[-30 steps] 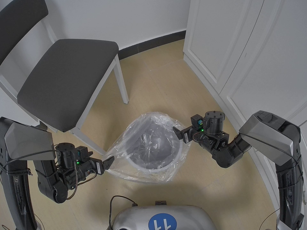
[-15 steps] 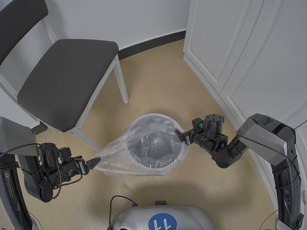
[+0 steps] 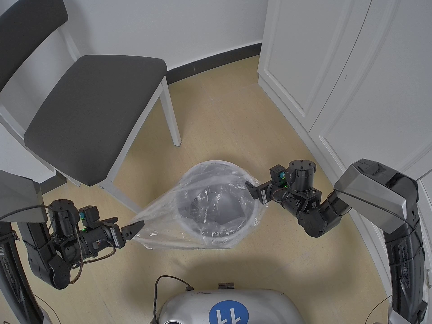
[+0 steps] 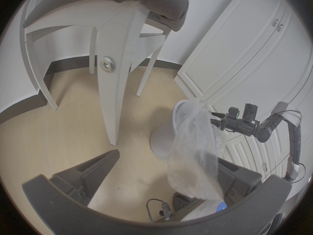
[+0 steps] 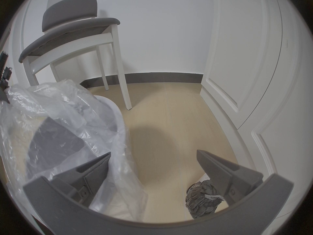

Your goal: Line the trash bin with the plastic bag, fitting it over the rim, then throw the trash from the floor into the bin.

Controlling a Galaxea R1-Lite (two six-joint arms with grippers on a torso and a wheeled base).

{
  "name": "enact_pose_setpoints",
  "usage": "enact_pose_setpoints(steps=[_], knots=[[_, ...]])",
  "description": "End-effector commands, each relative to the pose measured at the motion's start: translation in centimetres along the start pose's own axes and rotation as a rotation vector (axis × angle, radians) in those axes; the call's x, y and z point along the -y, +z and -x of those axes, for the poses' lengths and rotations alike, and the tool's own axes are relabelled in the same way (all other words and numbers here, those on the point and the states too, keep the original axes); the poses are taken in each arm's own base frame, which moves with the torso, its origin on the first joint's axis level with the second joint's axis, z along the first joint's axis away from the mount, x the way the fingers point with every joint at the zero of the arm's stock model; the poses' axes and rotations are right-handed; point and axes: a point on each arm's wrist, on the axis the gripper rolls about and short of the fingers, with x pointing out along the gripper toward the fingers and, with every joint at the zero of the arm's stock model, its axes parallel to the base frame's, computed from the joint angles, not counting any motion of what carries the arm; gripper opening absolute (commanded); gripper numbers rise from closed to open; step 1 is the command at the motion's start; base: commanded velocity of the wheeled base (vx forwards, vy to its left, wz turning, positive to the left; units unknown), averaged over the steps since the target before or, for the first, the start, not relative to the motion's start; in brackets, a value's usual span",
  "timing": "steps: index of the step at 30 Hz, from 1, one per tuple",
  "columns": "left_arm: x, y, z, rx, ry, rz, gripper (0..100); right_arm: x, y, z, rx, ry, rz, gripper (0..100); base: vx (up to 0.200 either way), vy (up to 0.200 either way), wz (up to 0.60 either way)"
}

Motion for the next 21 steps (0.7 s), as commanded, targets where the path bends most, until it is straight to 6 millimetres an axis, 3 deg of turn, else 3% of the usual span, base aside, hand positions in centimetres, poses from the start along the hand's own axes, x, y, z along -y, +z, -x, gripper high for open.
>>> enact_pose_setpoints(steps=[1,4,6,10,16,21], knots=[[3.9,-0.2,-3.1,0.009,-0.124,-0.065,100,-0.8,1.3,1.1,0.019,0.018,0.003,100,0.0,0.0,0.0],[6.2,0.5,-4.7,0.062,-0.147,-0.081,100,-1.1,1.5,1.5,0.041,0.021,0.002,100,0.0,0.0,0.0],[6.2,0.5,-4.7,0.062,-0.147,-0.081,100,-1.1,1.5,1.5,0.041,0.021,0.002,100,0.0,0.0,0.0],[8.0,0.5,-4.8,0.07,-0.195,-0.097,100,-2.1,1.5,1.6,0.044,0.037,0.007,100,0.0,0.0,0.0],[7.7,0.5,-5.1,0.072,-0.181,-0.095,100,-2.8,2.5,2.5,0.095,0.047,0.002,100,0.0,0.0,0.0],[5.9,0.8,-5.2,0.083,-0.12,-0.078,100,-5.3,3.4,4.6,0.122,0.111,0.01,100,0.0,0.0,0.0]])
